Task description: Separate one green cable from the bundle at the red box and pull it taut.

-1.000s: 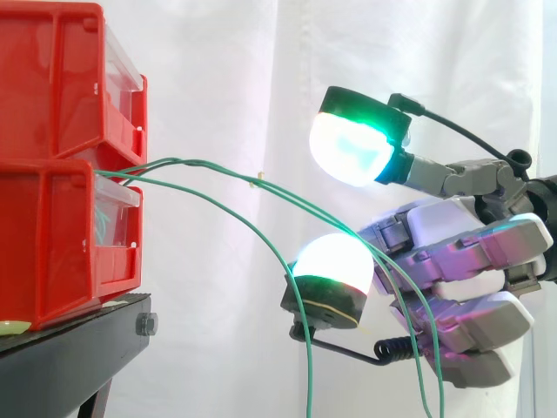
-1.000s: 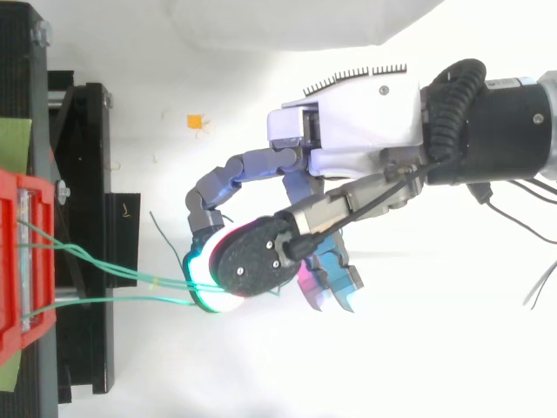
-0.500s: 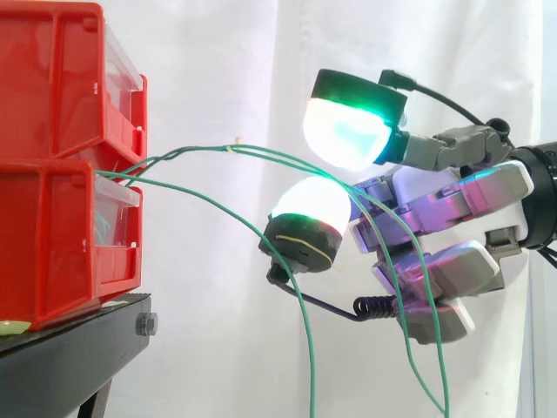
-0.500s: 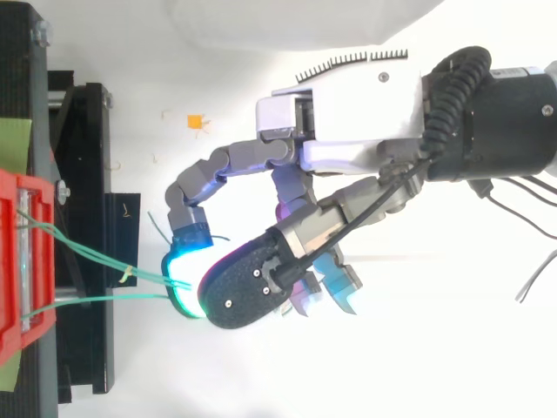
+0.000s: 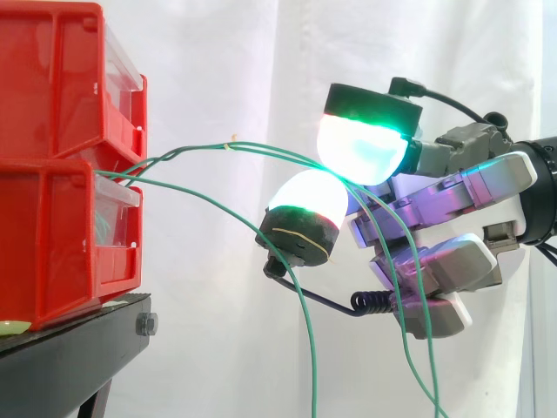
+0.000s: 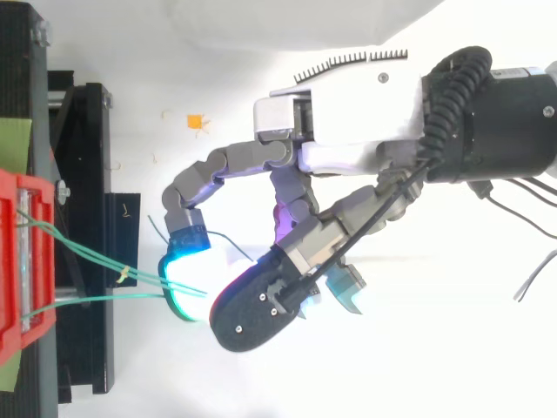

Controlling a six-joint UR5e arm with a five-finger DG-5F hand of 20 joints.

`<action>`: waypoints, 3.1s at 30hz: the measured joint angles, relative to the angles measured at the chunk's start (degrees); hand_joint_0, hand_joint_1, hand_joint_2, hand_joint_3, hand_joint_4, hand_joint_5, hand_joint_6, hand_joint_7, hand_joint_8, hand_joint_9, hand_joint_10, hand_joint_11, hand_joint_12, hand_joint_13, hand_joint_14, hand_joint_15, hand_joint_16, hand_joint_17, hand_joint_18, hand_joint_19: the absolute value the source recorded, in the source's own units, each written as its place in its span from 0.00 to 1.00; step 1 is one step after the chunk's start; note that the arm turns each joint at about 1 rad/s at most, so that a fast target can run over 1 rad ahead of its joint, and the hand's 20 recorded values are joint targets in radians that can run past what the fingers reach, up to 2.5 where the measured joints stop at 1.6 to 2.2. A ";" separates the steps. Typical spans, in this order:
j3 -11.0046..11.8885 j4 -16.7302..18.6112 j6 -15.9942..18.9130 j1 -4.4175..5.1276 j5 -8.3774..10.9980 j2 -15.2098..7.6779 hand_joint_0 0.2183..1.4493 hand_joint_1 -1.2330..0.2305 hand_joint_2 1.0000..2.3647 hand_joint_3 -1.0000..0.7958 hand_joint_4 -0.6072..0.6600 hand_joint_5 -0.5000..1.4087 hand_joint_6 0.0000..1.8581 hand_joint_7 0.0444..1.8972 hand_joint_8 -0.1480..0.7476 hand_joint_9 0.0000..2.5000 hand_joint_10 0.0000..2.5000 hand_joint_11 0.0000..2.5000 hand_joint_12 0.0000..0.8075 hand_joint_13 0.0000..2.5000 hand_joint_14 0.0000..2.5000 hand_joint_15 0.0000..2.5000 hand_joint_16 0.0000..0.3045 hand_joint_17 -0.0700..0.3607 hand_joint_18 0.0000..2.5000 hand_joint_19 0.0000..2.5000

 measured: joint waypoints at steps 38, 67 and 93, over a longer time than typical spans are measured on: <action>-0.11 0.04 0.97 -0.02 0.76 -0.02 0.47 0.27 0.00 0.28 0.47 0.34 0.27 0.63 0.33 0.76 0.00 0.02 0.51 0.51 0.01 0.17 0.14 0.39 0.37 0.23; -0.29 0.08 1.00 -0.02 0.79 -0.02 0.06 0.41 0.00 0.28 0.67 0.28 0.27 0.59 0.59 0.57 0.00 0.02 0.70 0.45 0.00 0.18 0.33 0.69 0.44 0.13; -0.46 -0.01 -10.43 0.00 0.67 -0.02 0.08 0.39 0.00 0.28 0.69 0.22 0.27 0.45 0.65 0.41 0.00 0.09 0.70 0.36 0.00 0.18 0.36 0.73 0.42 0.14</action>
